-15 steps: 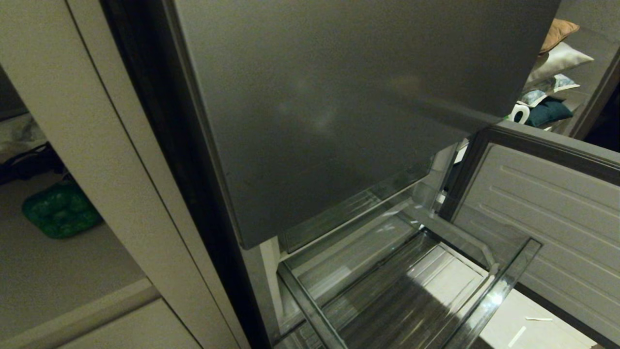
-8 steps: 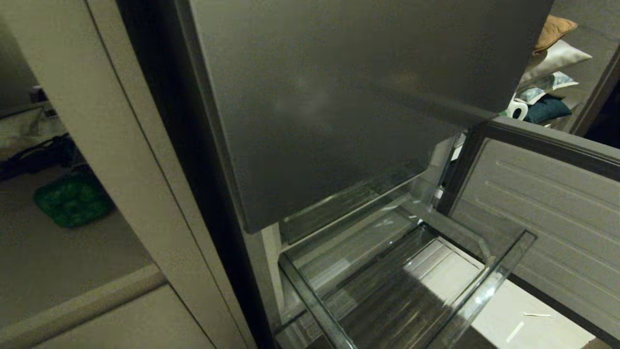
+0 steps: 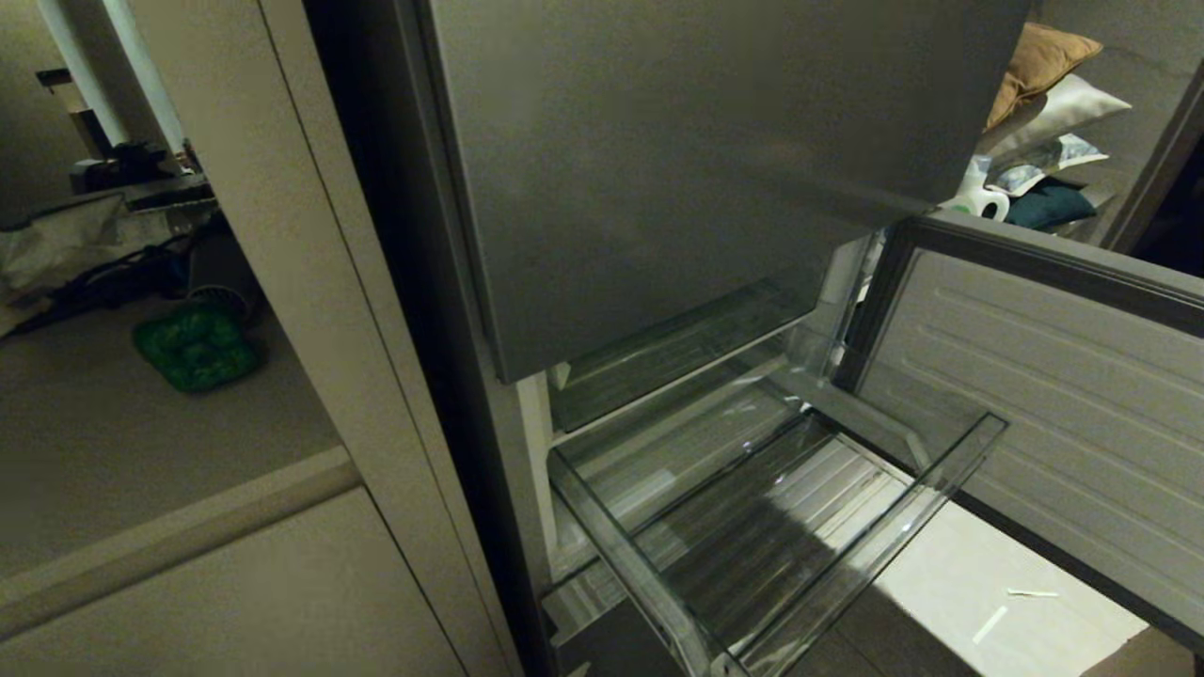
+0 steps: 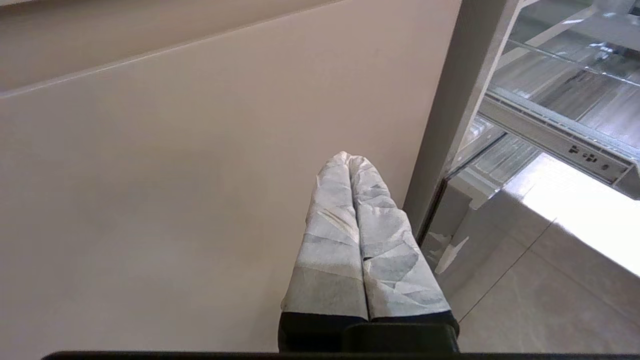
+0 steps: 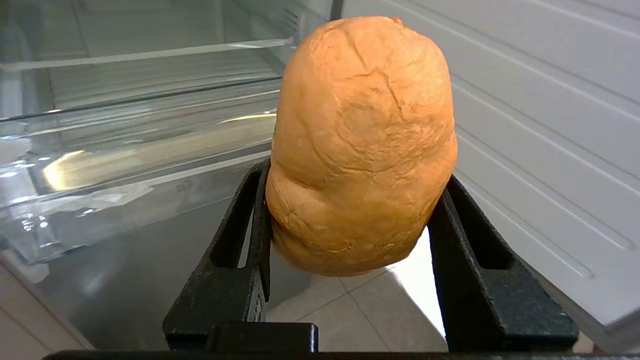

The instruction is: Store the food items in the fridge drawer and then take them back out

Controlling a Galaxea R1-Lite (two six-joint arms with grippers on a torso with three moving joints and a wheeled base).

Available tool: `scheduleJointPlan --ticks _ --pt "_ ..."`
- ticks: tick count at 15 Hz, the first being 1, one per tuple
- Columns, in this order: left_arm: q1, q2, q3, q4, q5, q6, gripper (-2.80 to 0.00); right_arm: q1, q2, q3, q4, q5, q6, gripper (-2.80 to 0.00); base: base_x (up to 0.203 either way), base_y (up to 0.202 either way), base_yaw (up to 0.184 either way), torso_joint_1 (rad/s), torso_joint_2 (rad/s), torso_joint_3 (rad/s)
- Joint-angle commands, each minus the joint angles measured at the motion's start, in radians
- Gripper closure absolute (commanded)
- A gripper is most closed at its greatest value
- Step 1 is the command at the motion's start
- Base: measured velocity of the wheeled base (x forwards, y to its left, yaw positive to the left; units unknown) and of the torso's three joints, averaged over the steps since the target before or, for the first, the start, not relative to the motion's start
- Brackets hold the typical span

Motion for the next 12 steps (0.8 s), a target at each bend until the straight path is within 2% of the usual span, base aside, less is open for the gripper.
scheduleJointPlan --ticks 1,6,12 --pt "0.0 0.002 0.0 -0.001 0.0 0.0 0.0 0.0 0.0 0.031 -0.001 0.0 -0.003 0.0 0.0 0.0 0.0 0.0 0.0 0.0" --pt "0.0 0.002 0.0 -0.001 0.0 0.0 0.0 0.0 0.0 0.031 -0.003 0.0 -0.006 0.0 0.0 -0.001 0.01 0.0 0.0 0.0" --pt "0.0 0.002 0.0 -0.001 0.0 0.0 0.0 0.0 0.0 0.031 -0.003 0.0 -0.004 0.0 0.0 -0.007 0.163 0.001 0.0 0.001"
